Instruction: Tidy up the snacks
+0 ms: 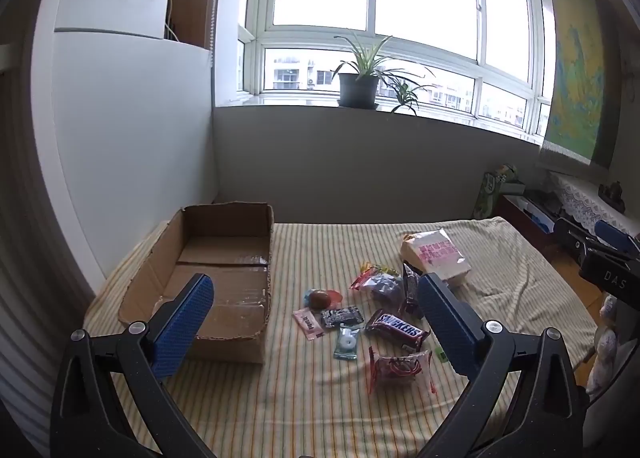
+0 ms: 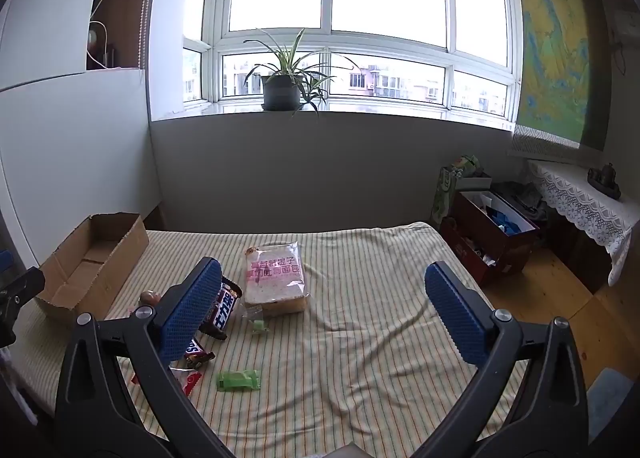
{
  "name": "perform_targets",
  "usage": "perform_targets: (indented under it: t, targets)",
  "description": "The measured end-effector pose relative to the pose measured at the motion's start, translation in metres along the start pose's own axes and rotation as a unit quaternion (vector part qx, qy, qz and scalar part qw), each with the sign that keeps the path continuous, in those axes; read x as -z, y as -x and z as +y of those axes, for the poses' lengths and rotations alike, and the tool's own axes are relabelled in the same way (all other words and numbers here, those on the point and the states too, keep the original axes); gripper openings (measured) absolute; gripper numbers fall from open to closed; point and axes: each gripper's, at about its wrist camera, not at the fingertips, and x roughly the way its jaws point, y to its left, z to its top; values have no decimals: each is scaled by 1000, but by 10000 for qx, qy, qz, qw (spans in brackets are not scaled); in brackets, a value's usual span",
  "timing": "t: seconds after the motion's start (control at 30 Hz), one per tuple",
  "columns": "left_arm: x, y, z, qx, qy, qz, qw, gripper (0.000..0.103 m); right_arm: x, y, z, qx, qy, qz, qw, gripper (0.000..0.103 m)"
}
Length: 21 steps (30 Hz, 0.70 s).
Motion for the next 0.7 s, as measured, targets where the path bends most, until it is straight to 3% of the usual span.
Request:
perform_targets:
  t: [0.7]
  targets:
    - [5, -9, -4, 40, -43, 51, 10000, 98, 5, -10, -4, -7, -36, 91, 10000, 103]
